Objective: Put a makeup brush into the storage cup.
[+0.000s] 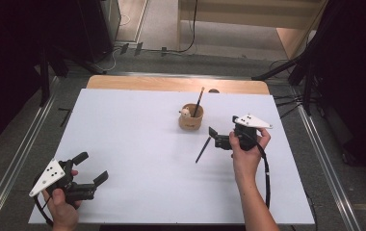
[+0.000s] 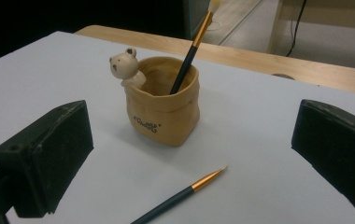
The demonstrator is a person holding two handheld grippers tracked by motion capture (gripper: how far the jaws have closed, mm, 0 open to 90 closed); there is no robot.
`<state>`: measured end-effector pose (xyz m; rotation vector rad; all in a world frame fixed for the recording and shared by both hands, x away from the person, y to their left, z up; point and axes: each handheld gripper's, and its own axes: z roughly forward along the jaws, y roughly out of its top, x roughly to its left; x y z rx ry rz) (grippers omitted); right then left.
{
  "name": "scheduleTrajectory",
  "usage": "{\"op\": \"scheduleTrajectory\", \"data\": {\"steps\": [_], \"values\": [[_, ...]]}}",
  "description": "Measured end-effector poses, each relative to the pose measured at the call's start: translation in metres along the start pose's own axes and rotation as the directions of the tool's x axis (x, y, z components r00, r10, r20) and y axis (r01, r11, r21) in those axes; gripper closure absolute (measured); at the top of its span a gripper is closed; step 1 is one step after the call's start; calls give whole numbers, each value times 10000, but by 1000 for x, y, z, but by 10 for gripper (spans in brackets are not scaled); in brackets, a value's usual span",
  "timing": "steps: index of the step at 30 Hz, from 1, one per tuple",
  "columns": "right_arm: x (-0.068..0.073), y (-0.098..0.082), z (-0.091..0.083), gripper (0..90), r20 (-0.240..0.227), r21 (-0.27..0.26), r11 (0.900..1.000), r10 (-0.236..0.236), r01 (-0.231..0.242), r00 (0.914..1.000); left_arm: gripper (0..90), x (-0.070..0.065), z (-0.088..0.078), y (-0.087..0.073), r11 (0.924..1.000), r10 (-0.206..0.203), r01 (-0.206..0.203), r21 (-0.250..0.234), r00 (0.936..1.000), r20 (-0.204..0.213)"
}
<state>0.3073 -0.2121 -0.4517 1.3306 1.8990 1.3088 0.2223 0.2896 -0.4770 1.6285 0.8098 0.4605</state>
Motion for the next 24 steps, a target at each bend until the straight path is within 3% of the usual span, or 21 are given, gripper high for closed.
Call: {"op": "scheduleTrajectory", "data": {"steps": [11, 24], "values": [[2, 3, 18, 0, 134, 942, 9955, -70, 57, 9999, 0, -1, 1, 0, 10000, -34, 34, -14, 10000, 64], [-1, 0, 33, 0, 126, 1999, 9797, 152, -174, 9998, 0, 0, 1, 1, 10000, -9, 9, -6, 9999, 106]]}}
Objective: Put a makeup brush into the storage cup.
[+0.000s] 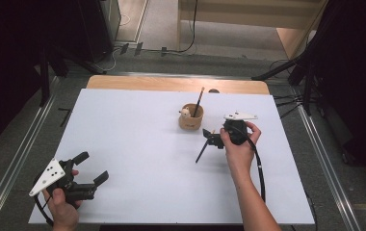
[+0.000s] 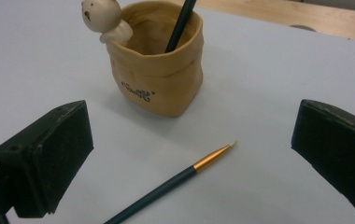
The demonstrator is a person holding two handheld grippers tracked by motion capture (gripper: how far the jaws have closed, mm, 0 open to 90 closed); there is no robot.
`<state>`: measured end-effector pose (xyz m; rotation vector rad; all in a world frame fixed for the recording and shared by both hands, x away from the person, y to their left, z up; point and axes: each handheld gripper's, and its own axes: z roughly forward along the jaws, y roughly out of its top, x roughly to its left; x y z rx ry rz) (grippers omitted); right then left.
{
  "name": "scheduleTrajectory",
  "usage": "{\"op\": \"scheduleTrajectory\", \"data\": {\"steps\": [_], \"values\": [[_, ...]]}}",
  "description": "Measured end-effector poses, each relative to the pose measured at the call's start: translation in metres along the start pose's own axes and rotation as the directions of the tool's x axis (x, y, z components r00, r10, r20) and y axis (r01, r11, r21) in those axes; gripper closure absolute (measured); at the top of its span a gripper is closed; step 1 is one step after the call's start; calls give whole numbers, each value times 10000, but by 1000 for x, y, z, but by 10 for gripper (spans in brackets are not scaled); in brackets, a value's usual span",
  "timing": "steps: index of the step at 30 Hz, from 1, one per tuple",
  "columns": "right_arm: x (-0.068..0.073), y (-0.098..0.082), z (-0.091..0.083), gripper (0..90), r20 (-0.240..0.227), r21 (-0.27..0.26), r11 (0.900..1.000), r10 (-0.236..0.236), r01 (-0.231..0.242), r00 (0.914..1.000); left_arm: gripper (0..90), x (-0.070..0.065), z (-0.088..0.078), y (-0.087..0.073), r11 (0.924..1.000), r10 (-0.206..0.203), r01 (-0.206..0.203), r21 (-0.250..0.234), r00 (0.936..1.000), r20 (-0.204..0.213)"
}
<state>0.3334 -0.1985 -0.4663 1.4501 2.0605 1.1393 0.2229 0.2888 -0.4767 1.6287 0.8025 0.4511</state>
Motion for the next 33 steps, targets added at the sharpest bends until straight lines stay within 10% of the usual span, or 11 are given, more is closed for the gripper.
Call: {"op": "scheduleTrajectory", "data": {"steps": [20, 33], "values": [[4, 6, 16, 126, -192, 1743, 9845, 243, -206, 9995, 0, 0, 0, 1, 10000, -34, 34, -34, 10000, 29], [12, 0, 32, 137, 191, 3291, 9426, 532, -565, 9984, 0, 0, 0, 1, 10000, -53, 53, -74, 10000, 6]]}}
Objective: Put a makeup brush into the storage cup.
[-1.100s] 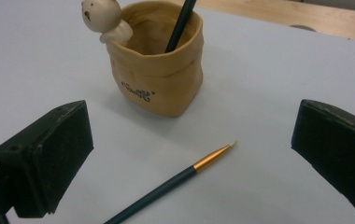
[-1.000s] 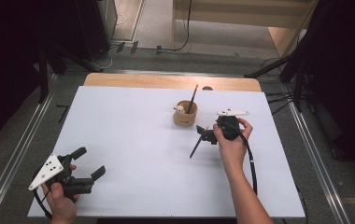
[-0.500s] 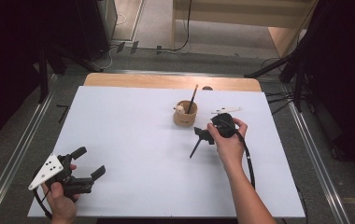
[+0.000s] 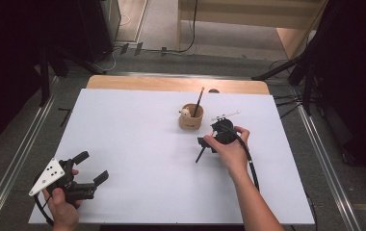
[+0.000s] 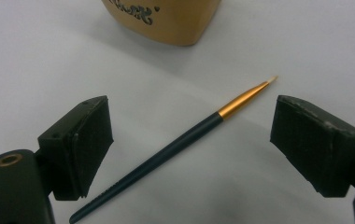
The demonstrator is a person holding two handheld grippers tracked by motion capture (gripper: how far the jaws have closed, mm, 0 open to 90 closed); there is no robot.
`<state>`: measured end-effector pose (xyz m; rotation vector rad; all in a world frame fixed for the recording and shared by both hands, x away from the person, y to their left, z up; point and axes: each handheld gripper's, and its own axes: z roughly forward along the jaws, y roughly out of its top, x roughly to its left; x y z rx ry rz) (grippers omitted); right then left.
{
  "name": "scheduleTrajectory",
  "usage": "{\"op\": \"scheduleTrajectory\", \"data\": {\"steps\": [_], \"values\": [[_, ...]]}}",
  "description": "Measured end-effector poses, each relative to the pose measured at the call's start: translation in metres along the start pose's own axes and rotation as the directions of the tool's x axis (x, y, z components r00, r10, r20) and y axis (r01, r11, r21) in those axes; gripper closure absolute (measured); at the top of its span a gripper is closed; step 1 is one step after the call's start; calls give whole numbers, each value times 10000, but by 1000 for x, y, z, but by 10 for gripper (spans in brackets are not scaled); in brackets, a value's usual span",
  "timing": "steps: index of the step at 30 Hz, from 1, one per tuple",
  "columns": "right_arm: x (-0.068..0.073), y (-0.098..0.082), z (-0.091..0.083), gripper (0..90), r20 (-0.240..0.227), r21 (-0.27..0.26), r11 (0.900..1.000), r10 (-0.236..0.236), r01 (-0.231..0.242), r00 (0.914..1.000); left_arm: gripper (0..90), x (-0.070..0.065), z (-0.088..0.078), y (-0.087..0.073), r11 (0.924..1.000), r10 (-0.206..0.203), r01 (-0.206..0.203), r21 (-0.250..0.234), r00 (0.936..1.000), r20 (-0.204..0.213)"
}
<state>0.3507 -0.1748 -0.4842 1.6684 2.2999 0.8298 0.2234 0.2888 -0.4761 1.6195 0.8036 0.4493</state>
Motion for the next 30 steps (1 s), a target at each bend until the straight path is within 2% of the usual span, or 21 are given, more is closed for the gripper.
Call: {"op": "scheduleTrajectory", "data": {"steps": [3, 6, 9, 11, 15, 18, 20, 21, 23, 28, 30], "values": [[1, 0, 4, 143, 85, 272, 9995, 142, -145, 9999, 0, 0, 0, 0, 10000, -9, 9, -14, 10000, 0], [3, -1, 8, 186, 180, 516, 9985, 187, -196, 9997, 0, 0, 0, 0, 10000, -4, 4, -13, 10000, -9], [5, -1, 12, 232, 607, 710, 9969, 304, -347, 9977, 0, 0, 0, 0, 10000, -4, 4, -11, 10000, -4], [6, -1, 14, 238, 668, 809, 9959, 351, -405, 9971, 0, 0, 0, 0, 10000, -5, 5, -7, 10000, 5], [8, -1, 13, 310, 941, 814, 9958, 349, -426, 9949, 0, 0, 0, 0, 10000, 20, -20, 36, 10000, 11], [10, -2, 14, 362, 1231, 821, 9964, 129, -231, 9923, 0, 0, 0, 0, 10000, 23, -23, 34, 10000, 7], [12, -3, 14, 397, 1563, 842, 9964, -156, 24, 9876, 0, 0, 0, 0, 10000, 13, -13, 32, 10000, 15], [12, -3, 14, 407, 1574, 861, 9963, -193, 58, 9873, 0, 0, 0, 0, 10000, 24, -24, 37, 10000, 12], [11, -3, 13, 489, 1657, 827, 9966, -194, 57, 9860, 0, -1, 1, 0, 10000, 26, -26, 28, 10000, 38], [1, -4, 8, 843, 1473, 834, 9965, -62, -61, 9891, 0, 0, 1, -1, 10000, -10, 10, 37, 10000, 52], [-4, -4, 7, 847, 1161, 827, 9965, 52, -148, 9932, 0, 0, 1, -1, 10000, -35, 35, 34, 10000, 41]]}}
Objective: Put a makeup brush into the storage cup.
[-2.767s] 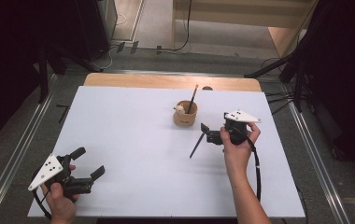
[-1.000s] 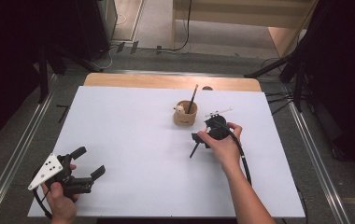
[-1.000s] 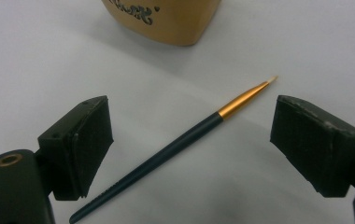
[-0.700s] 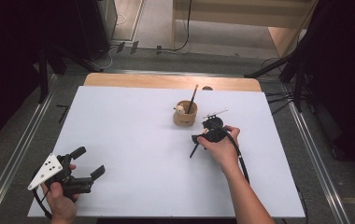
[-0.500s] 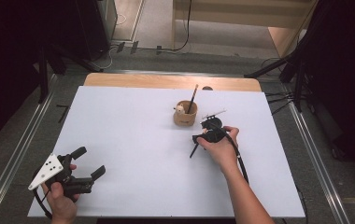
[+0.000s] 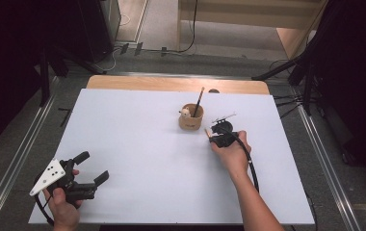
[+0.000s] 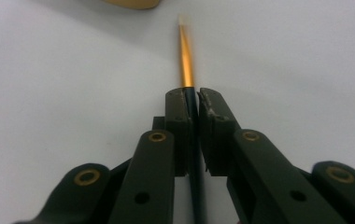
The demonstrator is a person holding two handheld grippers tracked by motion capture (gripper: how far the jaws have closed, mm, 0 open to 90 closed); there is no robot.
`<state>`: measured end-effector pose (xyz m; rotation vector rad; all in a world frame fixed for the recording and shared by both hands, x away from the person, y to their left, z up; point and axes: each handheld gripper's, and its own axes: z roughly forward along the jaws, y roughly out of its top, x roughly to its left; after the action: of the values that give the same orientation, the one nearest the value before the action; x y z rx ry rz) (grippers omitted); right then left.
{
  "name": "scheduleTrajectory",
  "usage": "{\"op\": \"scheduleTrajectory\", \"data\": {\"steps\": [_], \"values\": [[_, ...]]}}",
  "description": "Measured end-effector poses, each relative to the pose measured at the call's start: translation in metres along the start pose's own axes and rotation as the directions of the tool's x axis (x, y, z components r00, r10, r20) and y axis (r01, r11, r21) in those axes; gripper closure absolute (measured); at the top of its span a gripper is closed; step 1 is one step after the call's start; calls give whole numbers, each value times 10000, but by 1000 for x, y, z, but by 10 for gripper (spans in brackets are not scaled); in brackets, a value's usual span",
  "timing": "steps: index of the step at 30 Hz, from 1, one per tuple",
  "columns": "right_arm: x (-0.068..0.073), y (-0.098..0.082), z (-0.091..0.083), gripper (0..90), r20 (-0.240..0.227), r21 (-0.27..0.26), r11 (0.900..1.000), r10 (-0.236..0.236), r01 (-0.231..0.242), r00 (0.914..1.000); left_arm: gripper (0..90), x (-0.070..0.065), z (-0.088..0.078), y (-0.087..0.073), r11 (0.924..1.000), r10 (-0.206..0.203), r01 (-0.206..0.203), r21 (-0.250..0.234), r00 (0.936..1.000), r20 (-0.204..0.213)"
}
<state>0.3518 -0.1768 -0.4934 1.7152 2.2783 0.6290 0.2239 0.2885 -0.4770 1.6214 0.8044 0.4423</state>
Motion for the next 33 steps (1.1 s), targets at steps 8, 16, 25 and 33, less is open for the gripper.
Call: {"op": "scheduleTrajectory", "data": {"steps": [8, 16, 25, 33], "values": [[-1, -4, 0, 851, 53, -438, 9989, 176, -174, 9998, 0, 0, 0, 0, 10000, 3, -3, 2, 10000, 8], [-9, -10, -6, 851, 53, -1543, 9846, 837, -818, 9965, 0, 1, 0, 0, 10000, -30, 30, -30, 10000, 3], [-10, -9, -23, 851, -206, -3039, 9479, 943, -961, 9953, 0, 0, 0, 0, 10000, 6, -6, 0, 10000, 7], [-8, -7, -31, 850, -528, -4048, 9097, 778, -926, 9956, 0, 0, 0, 0, 10000, 8, -8, 11, 10000, -9]]}}
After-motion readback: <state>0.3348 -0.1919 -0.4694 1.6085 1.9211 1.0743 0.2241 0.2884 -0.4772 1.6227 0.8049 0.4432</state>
